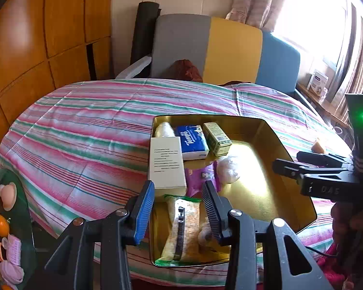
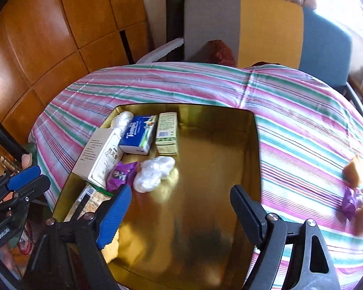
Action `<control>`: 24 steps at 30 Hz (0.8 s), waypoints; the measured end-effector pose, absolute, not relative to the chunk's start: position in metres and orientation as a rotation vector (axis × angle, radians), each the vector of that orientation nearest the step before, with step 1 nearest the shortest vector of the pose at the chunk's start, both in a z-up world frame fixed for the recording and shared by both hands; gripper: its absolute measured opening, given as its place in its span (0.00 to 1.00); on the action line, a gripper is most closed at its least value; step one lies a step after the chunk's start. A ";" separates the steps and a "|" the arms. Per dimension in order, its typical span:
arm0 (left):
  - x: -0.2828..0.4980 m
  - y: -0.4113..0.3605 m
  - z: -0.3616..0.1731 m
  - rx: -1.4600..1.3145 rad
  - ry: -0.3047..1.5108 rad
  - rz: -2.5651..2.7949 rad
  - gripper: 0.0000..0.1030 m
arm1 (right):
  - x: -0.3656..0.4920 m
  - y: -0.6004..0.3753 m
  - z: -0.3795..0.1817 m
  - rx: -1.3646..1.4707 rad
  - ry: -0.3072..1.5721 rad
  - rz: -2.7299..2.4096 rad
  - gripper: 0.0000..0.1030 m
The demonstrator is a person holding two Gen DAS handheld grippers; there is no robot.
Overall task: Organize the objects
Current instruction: 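Withdraw both grippers from the tray toward the sponges and purple packet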
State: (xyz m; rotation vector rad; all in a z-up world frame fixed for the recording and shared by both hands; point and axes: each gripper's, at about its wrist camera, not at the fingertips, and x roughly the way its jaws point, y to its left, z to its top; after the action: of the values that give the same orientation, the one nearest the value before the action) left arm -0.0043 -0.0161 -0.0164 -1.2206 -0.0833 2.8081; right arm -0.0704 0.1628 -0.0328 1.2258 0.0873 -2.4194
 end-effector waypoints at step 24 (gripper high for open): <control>-0.015 0.062 -0.001 -1.167 0.105 2.684 0.40 | -0.072 0.341 -0.004 1.248 -0.070 -2.767 0.91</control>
State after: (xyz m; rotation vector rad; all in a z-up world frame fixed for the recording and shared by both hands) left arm -0.0154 0.0624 -0.0007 -1.1669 0.1045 2.6842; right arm -0.0720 0.3412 -0.0041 1.2482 -0.0700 -2.7666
